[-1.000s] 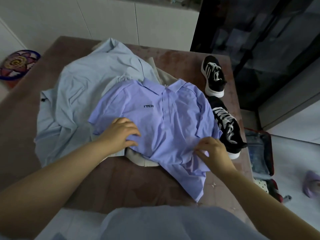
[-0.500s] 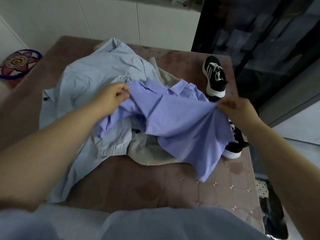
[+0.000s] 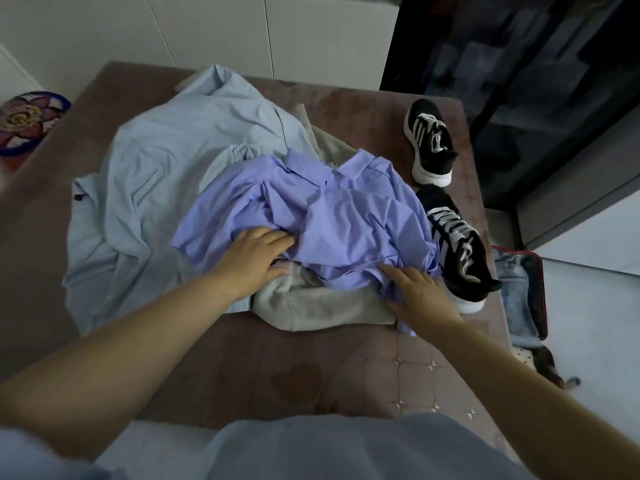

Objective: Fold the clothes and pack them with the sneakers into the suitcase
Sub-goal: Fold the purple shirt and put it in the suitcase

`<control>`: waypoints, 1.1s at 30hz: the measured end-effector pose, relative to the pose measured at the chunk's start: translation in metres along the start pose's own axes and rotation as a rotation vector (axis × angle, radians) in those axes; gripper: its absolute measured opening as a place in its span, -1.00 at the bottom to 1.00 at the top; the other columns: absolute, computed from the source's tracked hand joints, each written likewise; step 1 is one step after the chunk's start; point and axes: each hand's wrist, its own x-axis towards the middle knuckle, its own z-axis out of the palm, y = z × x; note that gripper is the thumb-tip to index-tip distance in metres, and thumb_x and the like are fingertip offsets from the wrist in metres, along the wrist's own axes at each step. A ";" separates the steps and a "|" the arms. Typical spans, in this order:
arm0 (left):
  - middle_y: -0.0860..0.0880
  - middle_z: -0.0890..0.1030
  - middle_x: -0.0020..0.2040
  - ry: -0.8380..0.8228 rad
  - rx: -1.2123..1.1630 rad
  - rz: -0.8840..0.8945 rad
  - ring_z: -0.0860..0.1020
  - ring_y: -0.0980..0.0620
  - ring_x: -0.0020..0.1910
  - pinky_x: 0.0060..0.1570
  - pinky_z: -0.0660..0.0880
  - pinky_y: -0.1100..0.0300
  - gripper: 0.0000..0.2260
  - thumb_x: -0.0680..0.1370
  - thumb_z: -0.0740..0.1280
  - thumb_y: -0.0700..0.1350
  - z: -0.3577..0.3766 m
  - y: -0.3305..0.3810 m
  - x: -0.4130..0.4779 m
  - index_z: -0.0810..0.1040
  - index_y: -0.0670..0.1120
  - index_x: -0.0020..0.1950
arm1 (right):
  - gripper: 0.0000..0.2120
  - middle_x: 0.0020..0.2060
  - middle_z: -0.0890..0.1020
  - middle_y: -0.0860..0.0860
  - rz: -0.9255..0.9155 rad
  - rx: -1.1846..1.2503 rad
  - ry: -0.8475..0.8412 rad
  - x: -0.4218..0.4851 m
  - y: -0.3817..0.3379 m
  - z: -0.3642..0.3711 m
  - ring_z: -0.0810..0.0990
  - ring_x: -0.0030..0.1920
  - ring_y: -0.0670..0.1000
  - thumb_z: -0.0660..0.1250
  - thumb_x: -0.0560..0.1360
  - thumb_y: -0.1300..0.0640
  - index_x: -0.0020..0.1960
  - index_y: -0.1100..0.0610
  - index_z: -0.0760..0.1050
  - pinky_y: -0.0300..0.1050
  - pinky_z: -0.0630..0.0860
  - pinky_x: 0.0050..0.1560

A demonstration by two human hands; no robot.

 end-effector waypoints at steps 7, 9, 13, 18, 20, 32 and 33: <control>-0.04 0.49 0.23 -0.046 0.073 -0.096 0.33 -0.13 0.28 0.18 0.16 0.04 -0.54 0.49 0.35 -0.03 -0.006 0.031 0.018 0.39 -0.02 0.38 | -0.78 -0.27 0.63 0.08 -0.018 0.187 0.215 0.009 0.004 -0.035 0.60 -0.23 0.19 0.30 0.39 0.00 -0.11 0.10 0.64 0.03 0.52 -0.12; 0.02 0.49 0.18 -0.107 0.133 -0.126 0.30 -0.08 0.27 0.12 0.10 0.11 -0.63 0.55 0.23 -0.13 -0.008 0.036 0.026 0.39 0.04 0.36 | -0.67 -0.10 0.63 0.08 -0.011 0.144 0.165 0.010 -0.009 -0.029 0.58 -0.08 0.20 0.45 0.32 -0.03 0.03 0.08 0.61 0.08 0.46 0.01; -0.15 0.55 -0.05 -0.017 -0.007 -0.080 0.44 -0.20 0.08 -0.02 0.21 0.07 -0.79 0.48 0.20 -0.21 -0.013 0.035 0.030 0.57 -0.14 0.03 | -0.73 -0.01 0.57 0.11 -0.111 0.048 0.126 0.017 -0.037 -0.012 0.54 -0.02 0.22 0.45 0.29 0.14 -0.01 0.09 0.62 0.07 0.43 0.06; -0.16 0.54 0.05 0.080 -0.440 -0.164 0.50 -0.09 -0.04 -0.15 0.29 0.20 -0.76 0.52 0.26 -0.28 -0.038 0.035 0.018 0.49 -0.23 0.19 | -0.78 -0.21 0.64 0.12 -0.008 0.364 0.199 0.013 -0.033 -0.052 0.58 -0.14 0.13 0.22 0.39 0.15 -0.02 0.16 0.55 -0.10 0.46 -0.16; -0.07 0.53 0.09 0.125 -0.590 -0.216 0.48 0.05 -0.13 -0.19 0.29 0.36 -0.65 0.53 0.29 -0.25 -0.049 0.038 0.014 0.39 -0.14 0.31 | -0.79 -0.24 0.61 0.00 -0.019 0.545 0.227 0.003 -0.029 -0.082 0.53 -0.24 -0.18 0.19 0.38 0.14 -0.03 0.12 0.52 -0.34 0.43 -0.17; 0.02 0.52 0.23 0.156 -0.499 -0.203 0.50 0.02 0.19 0.14 0.45 0.12 -0.36 0.37 0.25 0.32 -0.012 0.143 0.015 0.35 0.03 0.36 | -0.85 -0.32 0.58 0.05 -0.076 0.656 0.205 -0.030 -0.047 -0.144 0.43 -0.32 -0.14 0.28 0.48 0.30 -0.19 0.11 0.57 -0.39 0.36 -0.28; -0.01 0.56 0.15 0.245 -0.477 -0.243 0.53 -0.01 0.13 0.06 0.44 0.16 -0.48 0.42 0.17 0.24 -0.013 0.148 0.017 0.40 0.00 0.29 | -0.85 -0.35 0.55 0.04 -0.062 0.667 0.226 -0.031 -0.046 -0.148 0.40 -0.35 -0.15 0.29 0.48 0.28 -0.20 0.10 0.56 -0.39 0.34 -0.31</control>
